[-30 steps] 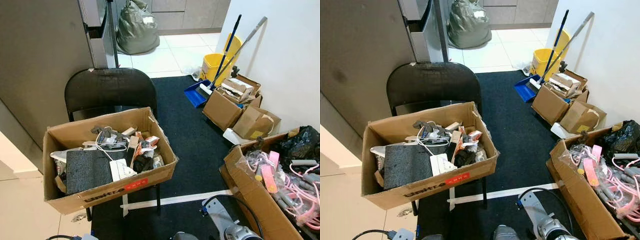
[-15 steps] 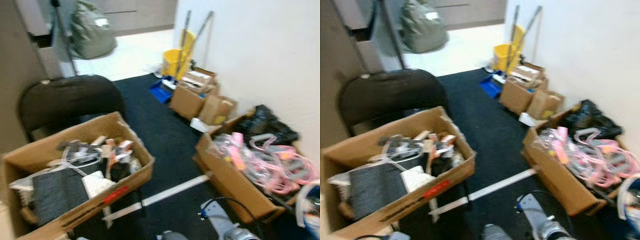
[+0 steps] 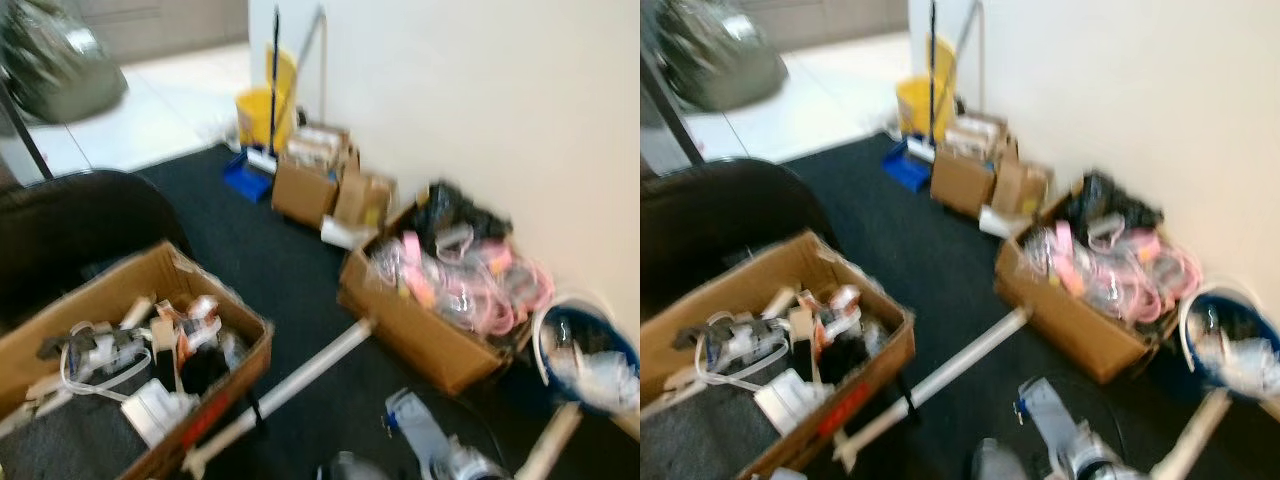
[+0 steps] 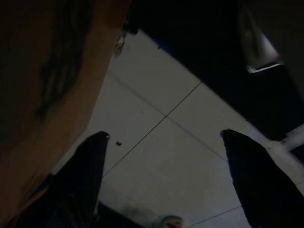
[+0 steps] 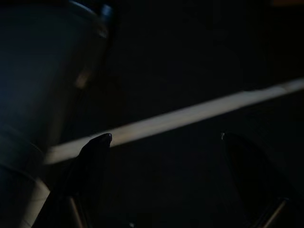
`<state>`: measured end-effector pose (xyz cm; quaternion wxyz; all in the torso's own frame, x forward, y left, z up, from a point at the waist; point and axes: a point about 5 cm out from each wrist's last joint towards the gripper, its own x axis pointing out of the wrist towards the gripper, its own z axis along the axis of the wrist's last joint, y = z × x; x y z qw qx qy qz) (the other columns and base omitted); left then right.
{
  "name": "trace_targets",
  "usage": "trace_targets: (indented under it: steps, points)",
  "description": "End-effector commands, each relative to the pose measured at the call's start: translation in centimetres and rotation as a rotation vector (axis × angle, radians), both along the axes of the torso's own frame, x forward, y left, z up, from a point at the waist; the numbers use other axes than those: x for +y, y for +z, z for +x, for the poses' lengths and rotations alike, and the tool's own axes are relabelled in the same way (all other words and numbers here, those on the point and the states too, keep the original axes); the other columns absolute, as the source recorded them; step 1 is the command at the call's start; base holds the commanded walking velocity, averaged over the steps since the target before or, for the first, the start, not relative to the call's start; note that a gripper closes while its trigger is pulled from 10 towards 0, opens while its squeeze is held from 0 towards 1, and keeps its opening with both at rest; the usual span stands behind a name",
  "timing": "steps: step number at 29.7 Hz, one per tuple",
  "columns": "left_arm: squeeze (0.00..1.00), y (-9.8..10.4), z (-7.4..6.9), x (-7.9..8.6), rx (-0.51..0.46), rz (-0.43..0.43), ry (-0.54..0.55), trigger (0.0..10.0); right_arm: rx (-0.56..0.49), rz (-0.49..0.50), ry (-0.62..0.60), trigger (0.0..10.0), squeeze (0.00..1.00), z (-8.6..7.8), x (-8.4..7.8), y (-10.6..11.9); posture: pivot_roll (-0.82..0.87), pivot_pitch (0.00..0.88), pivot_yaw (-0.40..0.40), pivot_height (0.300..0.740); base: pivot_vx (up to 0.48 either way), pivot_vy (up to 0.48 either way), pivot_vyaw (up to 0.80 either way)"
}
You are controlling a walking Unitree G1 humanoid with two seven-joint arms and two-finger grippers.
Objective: Picking trash to rubbish bin
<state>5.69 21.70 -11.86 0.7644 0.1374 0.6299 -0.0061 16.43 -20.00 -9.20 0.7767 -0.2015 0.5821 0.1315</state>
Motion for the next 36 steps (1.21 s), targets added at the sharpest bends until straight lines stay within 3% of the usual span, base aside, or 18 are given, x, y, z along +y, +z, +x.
trace_targets:
  steps: [1,17,20,36]
  points:
    - [0.00,0.41,2.99,-1.03,-0.123,-0.042,-0.016,10.0,0.005,-0.005,0.002,10.0,0.00,-0.16,-0.01,-0.07,0.08,0.013,-0.022,0.740,0.000,0.000,-0.78]
    - [0.00,0.43,2.93,-0.86,-0.121,-0.048,-0.013,10.0,0.010,0.003,-0.004,10.0,0.00,-0.38,0.20,-0.19,0.08,0.017,-0.011,0.740,0.000,0.000,-0.77]
    - [0.00,0.40,2.88,-0.98,-0.116,-0.067,-0.006,10.0,0.002,0.010,-0.019,10.0,0.00,-0.32,0.25,-0.18,0.08,0.017,-0.010,0.740,0.000,0.000,0.00]
    - [0.00,0.29,2.55,-1.16,-0.100,-0.090,0.011,10.0,-0.002,0.015,-0.025,10.0,0.00,-0.37,0.29,-0.20,0.08,0.016,-0.008,0.740,0.000,-0.469,0.00]
